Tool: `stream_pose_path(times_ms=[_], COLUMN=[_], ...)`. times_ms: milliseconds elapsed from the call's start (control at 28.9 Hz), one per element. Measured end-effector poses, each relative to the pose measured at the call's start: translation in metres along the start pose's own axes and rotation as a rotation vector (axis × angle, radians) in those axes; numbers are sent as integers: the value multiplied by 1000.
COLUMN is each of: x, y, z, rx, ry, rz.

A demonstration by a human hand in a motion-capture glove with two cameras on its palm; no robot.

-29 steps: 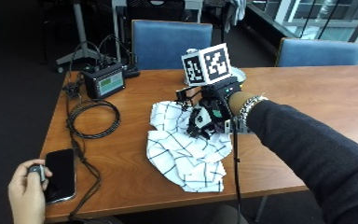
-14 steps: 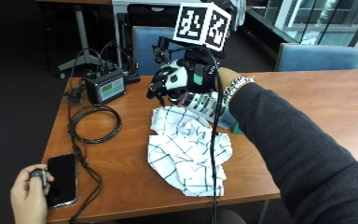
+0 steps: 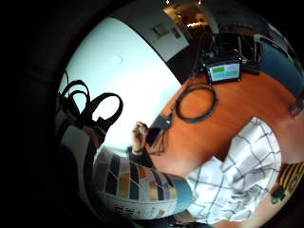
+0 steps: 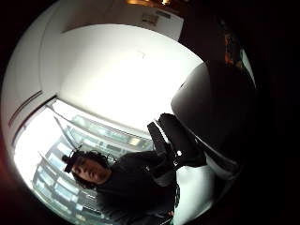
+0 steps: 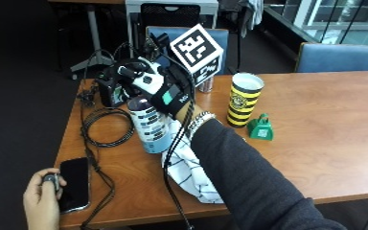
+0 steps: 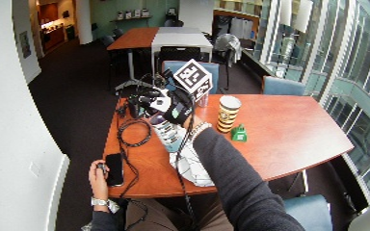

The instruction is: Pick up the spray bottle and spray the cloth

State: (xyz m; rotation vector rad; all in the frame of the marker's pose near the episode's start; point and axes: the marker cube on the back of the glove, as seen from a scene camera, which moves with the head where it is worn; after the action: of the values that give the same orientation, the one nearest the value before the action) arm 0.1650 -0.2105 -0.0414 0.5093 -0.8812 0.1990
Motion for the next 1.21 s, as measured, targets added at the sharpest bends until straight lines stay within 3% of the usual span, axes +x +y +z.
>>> stream_pose_path(times_ms=[311,622,1210], x=[25,43,15], y=[5,22,19], z=[34,55,39], rx=[285,438,483], ry=[-118,65,106], rz=[-114,-148,-198])
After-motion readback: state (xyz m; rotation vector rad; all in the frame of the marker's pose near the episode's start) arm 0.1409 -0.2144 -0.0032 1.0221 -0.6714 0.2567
